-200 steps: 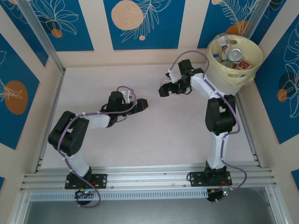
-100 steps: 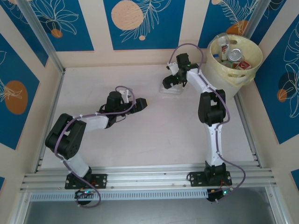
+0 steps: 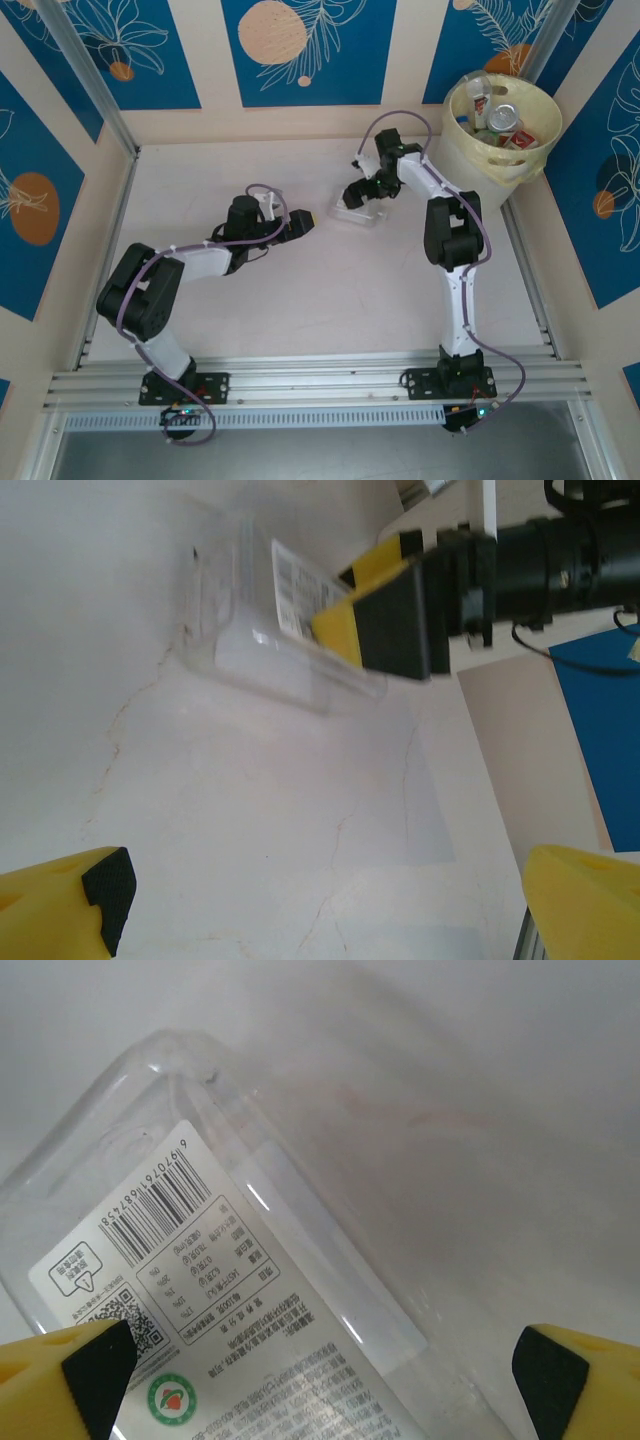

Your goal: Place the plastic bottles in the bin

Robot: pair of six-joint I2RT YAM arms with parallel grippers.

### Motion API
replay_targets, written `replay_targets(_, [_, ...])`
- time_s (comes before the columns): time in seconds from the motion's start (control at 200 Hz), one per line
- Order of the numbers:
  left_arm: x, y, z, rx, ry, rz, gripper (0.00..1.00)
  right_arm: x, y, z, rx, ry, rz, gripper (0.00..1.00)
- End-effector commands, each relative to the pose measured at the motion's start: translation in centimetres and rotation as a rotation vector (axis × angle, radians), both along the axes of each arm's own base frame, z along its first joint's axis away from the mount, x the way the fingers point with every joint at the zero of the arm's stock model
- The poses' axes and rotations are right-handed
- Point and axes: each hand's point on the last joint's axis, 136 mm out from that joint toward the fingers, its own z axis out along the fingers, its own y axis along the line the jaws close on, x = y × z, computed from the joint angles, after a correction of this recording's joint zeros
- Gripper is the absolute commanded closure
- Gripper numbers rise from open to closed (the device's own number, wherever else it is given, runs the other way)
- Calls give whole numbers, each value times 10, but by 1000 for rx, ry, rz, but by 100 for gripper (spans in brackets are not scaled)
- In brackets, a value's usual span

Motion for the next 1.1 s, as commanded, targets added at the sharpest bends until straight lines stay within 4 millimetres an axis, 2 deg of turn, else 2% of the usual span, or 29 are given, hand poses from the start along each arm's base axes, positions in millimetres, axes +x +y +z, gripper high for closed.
replay_targets(0.0, [6,0,-6,-18,26,3,0,-35,17,8,6,37,50,0])
replay_targets(0.175, [14,-8,-12,-96,98,20,0,-59,32,5,-47,-12,115,1])
replay_targets(0.405, [8,-50,-11,-233,185,-79,0,-71,38,15,-35,-64,109,1])
replay_targets(0.54, [8,-71,-13,-301,235,-115,0,-81,36,11,-38,-45,107,1])
replay_targets(0.735, [33,-74,-30,-311,269,-46,0,-95,40,10,25,-35,105,1])
replay_targets(0.865, [47,-88,-26,-331,262,-87,0,-106,48,13,66,-27,118,1])
replay_targets(1.01, [54,-93,-26,-310,252,-96,0,-111,45,5,-9,-48,125,1])
replay_targets(1.095, [52,-92,-25,-315,257,-95,0,-108,30,-4,-147,-64,68,1])
